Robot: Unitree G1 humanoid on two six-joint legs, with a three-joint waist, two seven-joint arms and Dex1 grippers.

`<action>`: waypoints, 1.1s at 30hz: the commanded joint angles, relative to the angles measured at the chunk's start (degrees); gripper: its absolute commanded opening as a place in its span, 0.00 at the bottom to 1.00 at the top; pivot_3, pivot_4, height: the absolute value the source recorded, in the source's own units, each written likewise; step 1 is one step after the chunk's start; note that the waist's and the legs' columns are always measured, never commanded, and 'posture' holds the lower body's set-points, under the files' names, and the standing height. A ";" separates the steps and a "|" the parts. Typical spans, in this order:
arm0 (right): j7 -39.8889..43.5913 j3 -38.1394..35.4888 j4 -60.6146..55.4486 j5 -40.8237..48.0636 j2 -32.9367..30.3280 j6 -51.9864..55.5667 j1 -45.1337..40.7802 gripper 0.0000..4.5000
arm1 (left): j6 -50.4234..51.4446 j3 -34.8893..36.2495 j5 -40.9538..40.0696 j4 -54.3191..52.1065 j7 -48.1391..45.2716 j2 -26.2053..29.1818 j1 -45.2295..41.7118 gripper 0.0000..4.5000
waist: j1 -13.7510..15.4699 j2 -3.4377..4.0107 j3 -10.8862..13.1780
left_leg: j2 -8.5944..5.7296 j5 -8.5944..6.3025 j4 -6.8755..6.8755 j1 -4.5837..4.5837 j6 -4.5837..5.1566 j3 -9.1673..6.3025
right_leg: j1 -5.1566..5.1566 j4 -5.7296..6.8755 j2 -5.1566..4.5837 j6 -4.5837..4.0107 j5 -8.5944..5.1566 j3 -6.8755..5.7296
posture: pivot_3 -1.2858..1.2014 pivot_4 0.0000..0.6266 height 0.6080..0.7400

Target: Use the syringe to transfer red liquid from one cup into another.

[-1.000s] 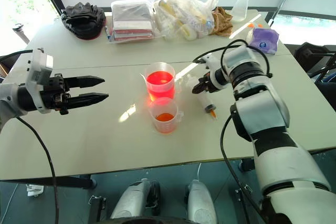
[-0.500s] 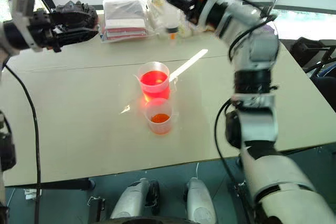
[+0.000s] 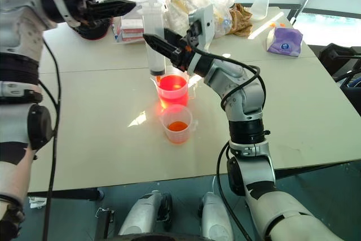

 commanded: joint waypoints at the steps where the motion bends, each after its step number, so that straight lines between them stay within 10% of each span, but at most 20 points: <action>1: -0.07 -0.08 -1.72 0.13 -0.41 -2.45 -0.37 0.33 | -0.93 3.16 -1.48 -0.61 1.09 -1.24 -3.07 0.62 | -0.16 0.00 0.00 | 0.01 0.00 0.00 0.00 0.00 0.00 | -0.01 0.00 0.01 0.00 0.00 0.01 | 0.52 0.24 1.00; 31: 0.25 3.31 -2.57 -3.02 -2.25 -5.64 2.77 0.33 | -15.60 -1.44 8.87 6.86 1.04 -9.59 -1.86 0.62 | 0.27 -0.01 0.00 | 0.01 0.01 0.04 0.02 -0.01 0.00 | 0.01 0.01 0.03 0.01 0.00 0.02 | 0.52 0.24 1.00; 33: 0.29 3.52 -2.15 -3.54 -2.21 -6.27 2.89 0.33 | -16.91 -1.71 9.43 7.73 0.96 -10.25 -1.68 0.50 | 0.21 -0.01 0.00 | 0.01 0.01 0.04 0.01 -0.01 0.00 | 0.01 0.01 0.03 0.01 0.01 0.02 | 0.52 0.24 1.00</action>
